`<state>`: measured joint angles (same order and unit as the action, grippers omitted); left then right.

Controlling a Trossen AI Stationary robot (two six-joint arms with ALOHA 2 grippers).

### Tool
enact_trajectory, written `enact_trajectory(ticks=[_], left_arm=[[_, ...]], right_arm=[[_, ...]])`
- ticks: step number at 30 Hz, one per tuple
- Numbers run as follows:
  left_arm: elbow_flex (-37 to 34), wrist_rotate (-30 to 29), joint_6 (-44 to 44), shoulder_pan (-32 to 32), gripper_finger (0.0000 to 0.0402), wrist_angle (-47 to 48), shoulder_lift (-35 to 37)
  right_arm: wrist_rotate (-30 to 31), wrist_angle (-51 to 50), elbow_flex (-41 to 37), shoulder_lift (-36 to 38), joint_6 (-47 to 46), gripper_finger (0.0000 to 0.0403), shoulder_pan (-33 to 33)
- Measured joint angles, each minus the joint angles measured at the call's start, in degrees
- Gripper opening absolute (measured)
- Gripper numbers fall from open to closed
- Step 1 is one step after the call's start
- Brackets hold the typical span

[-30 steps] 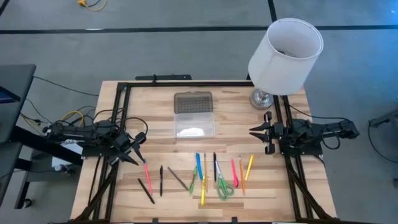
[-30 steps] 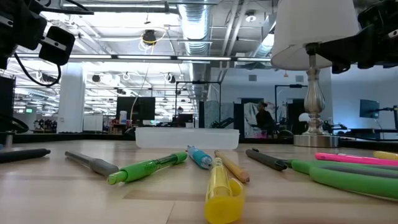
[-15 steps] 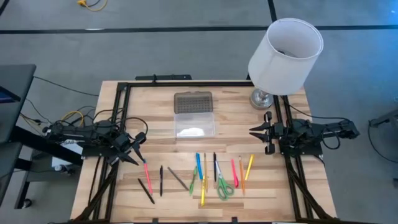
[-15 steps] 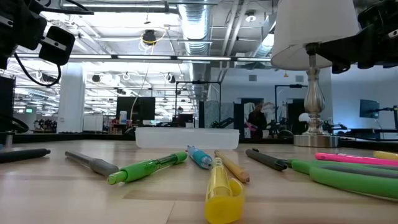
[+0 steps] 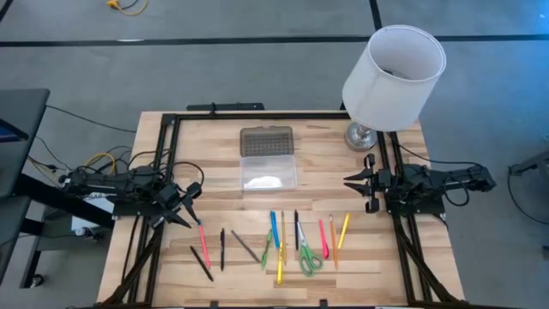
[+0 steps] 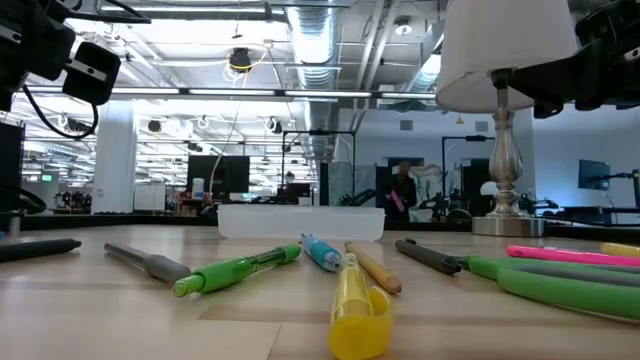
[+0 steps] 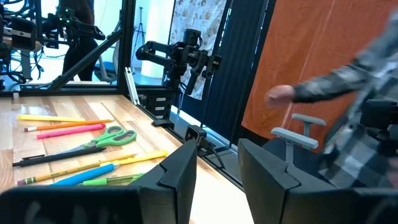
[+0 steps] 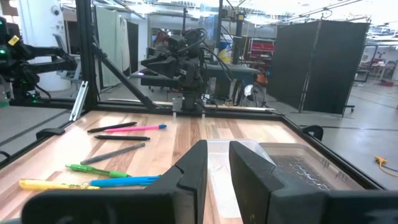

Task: Pick & place school supplies into a supply box

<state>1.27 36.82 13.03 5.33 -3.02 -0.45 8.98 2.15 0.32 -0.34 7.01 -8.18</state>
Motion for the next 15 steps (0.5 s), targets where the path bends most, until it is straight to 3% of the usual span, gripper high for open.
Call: enact_trajectory(ticks=[3, 6, 12, 15], left_arm=[[0.0, -3.3, 0.2, 0.0, 0.0113, -0.9, 0.0], [-0.1, -9.4, 7.4, 0.0, 0.0113, -3.9, 0.0], [-0.1, -30.6, 25.8, 0.0, 0.0113, -7.9, 0.0], [-0.1, -39.9, 29.7, 0.0, 0.0113, -7.9, 0.0]], right_arm=[[0.0, 0.0, 0.0, 0.0, 0.0, 0.0063, 0.0], [0.0, 0.0, 0.0, 0.0, 0.0, 0.0063, 0.0], [0.0, 0.0, 0.0, 0.0, 0.0, 0.0063, 0.0], [0.0, 0.1, 0.0, 0.0, -0.7, 0.0063, 0.0]])
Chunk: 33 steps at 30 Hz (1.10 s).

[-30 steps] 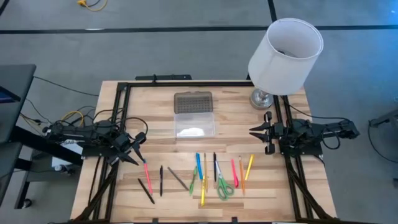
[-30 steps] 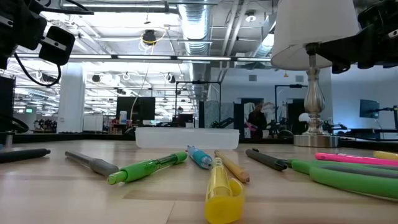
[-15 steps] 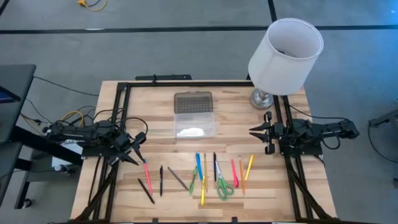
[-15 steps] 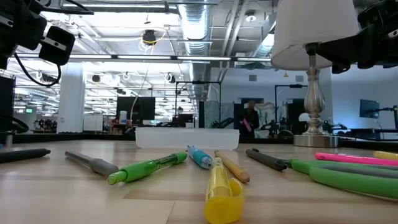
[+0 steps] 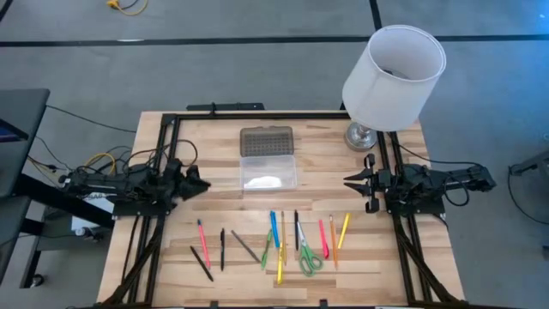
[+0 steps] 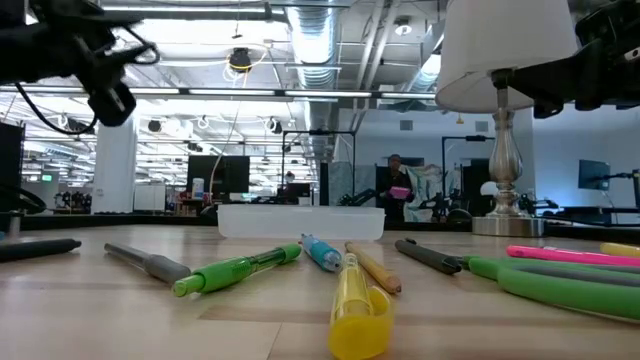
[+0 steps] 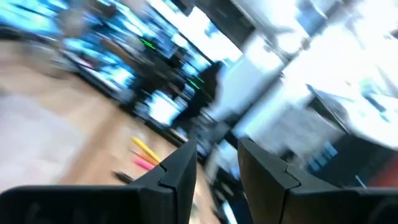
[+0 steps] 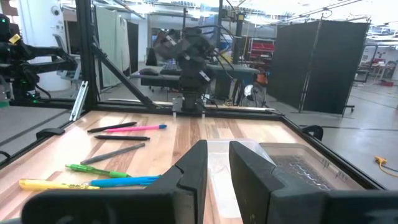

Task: Pick & place school supplies into a supply box
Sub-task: Put the pink pencil into the supply box

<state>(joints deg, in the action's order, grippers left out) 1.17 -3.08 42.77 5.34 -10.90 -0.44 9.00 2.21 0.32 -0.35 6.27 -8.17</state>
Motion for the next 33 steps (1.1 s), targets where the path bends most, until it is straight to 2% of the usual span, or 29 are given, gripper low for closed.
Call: enact_trajectory(ticks=[4, 7, 10, 16, 20, 24, 29, 33], left_arm=[[0.0, -4.9, 0.1, 0.0, 0.0113, -0.5, 0.0], [0.0, -5.0, -2.0, 0.0, 0.0113, -4.1, 0.0], [0.0, -6.4, -2.9, 0.0, 0.0113, -8.0, 0.0], [0.1, -15.3, 2.2, 0.0, 0.0113, -10.5, 0.0], [0.1, -18.7, 3.9, 0.0, 0.0113, -9.2, 0.0], [0.1, -21.7, 0.1, 0.0, 0.0113, -7.5, 0.0], [0.1, -18.1, -0.7, 0.0, 0.0113, -9.3, 0.0], [0.1, -11.1, -6.3, 0.0, 0.0113, -14.7, -0.1]], right_arm=[[0.1, 3.3, 0.0, 0.0, -5.9, 0.0063, 0.0], [-0.1, 10.0, 0.0, 0.0, -18.4, 0.0063, -0.5], [0.0, 16.0, 0.0, 0.0, -26.7, 0.0063, -0.3], [0.1, 24.8, 0.0, 0.0, -44.5, 0.0063, -0.3], [0.4, 26.1, 0.0, 0.0, -44.1, 0.0063, -0.3], [4.6, 26.0, 0.0, 0.0, -43.4, 0.0063, -0.3], [4.6, 27.6, 0.0, -0.1, -46.8, 0.0063, -0.5], [4.8, 29.0, 1.5, -1.8, -41.0, 0.0063, -0.6]])
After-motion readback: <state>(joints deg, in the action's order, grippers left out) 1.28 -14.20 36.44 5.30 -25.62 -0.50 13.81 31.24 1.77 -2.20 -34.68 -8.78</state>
